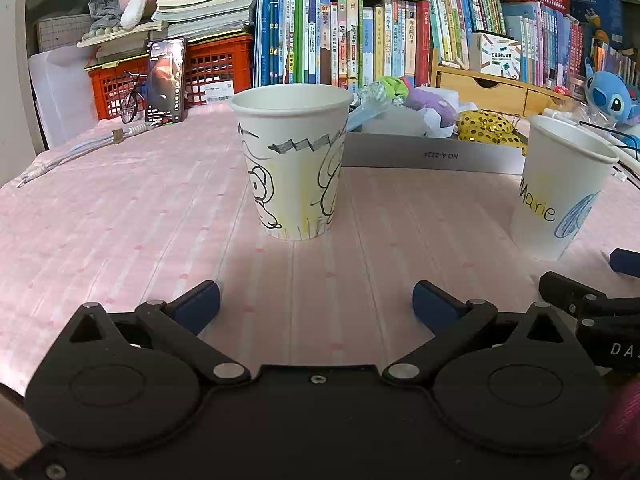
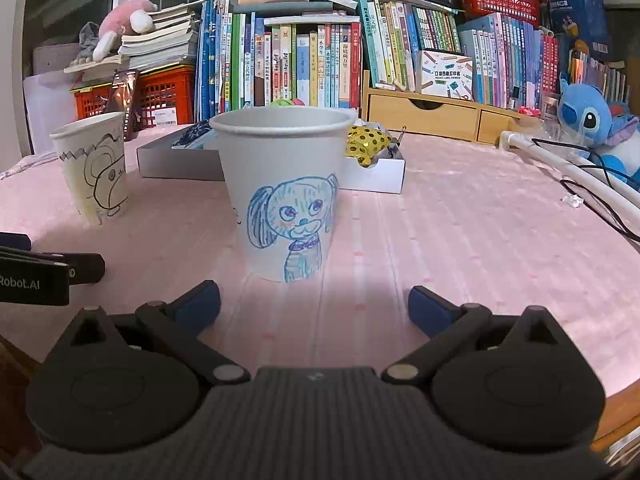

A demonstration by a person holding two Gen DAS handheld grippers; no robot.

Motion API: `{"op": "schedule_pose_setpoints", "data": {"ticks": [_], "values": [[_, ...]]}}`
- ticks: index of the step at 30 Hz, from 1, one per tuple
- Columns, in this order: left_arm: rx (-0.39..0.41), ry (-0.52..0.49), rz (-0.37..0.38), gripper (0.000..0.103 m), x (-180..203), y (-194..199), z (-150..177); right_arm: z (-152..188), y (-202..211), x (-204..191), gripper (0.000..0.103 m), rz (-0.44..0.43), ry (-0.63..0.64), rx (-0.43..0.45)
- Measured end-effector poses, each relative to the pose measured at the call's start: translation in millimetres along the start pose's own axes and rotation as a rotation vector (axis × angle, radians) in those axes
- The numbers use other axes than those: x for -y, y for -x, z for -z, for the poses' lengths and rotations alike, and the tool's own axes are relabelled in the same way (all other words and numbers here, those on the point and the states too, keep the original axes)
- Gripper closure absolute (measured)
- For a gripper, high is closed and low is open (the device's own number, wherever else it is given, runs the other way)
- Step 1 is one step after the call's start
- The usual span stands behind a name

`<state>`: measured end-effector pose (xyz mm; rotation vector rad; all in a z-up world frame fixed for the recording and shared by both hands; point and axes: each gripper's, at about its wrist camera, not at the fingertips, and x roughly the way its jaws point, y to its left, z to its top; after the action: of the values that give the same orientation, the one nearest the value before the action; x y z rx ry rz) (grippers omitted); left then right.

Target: Organize soft objects

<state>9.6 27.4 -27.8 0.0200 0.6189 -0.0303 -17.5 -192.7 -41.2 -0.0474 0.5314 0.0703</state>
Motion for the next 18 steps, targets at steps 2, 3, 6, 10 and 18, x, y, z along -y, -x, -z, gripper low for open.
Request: {"op": "schedule_pose_setpoints", "data": {"ticks": [2,3,6,10,18], "values": [[-0.004,0.000,0.000,0.000,-0.1,0.2,-0.7,-0.2,-0.1,0.2,0.000,-0.002,-0.002,-0.002],[-0.006,-0.001,0.000,0.000,0.1,-0.1,-1.2,-0.3,-0.2,0.3,0.000,-0.003,-0.002,-0.003],[-0.008,-0.001,0.000,0.000,0.1,-0.2,-1.5,-0.3,0.1,0.5,0.000,-0.006,-0.001,-0.004],[-0.003,-0.001,-0.001,0.000,0.1,0.0,-0.9,-1.4,-0.7,1.3,0.000,-0.010,0.000,-0.007],[-0.009,-0.001,-0.001,0.000,0.3,-0.1,-0.8,-1.4,-0.7,0.9,0.000,-0.009,0.000,-0.007]]}}
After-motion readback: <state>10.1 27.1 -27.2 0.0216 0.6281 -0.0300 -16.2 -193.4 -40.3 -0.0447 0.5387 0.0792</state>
